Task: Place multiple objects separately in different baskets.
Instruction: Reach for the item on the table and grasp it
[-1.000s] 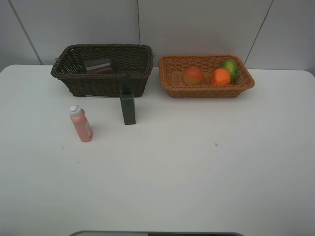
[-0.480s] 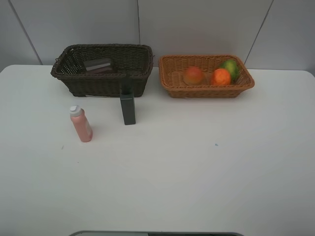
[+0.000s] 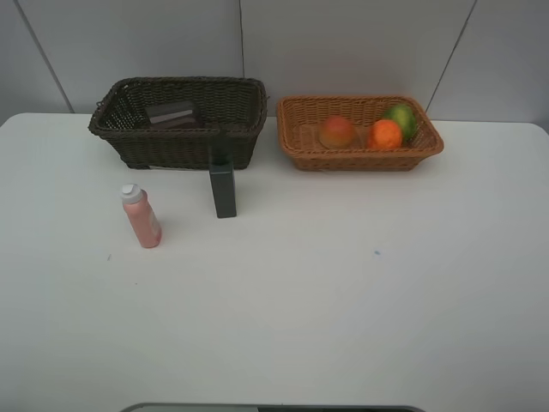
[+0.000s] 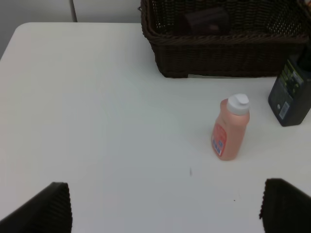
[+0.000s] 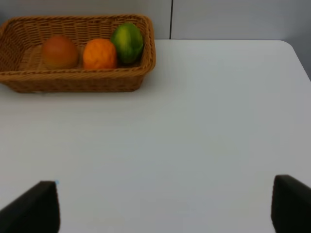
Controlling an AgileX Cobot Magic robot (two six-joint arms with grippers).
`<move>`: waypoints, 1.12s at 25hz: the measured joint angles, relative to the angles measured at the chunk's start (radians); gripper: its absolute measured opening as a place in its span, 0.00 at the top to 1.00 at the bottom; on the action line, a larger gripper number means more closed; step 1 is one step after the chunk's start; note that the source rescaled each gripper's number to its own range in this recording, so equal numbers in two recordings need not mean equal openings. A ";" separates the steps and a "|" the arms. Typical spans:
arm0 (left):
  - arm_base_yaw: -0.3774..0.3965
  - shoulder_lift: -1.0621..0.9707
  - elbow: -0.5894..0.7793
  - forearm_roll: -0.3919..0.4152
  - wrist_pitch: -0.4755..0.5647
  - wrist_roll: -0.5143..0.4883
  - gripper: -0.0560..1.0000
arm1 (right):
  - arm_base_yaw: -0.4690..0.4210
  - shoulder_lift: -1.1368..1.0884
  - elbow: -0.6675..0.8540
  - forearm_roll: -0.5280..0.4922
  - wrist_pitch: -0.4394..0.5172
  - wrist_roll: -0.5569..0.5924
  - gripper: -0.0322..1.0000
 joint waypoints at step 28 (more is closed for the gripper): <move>-0.052 0.000 0.000 0.000 0.000 0.000 0.00 | 0.000 0.000 0.000 0.001 0.000 0.000 0.10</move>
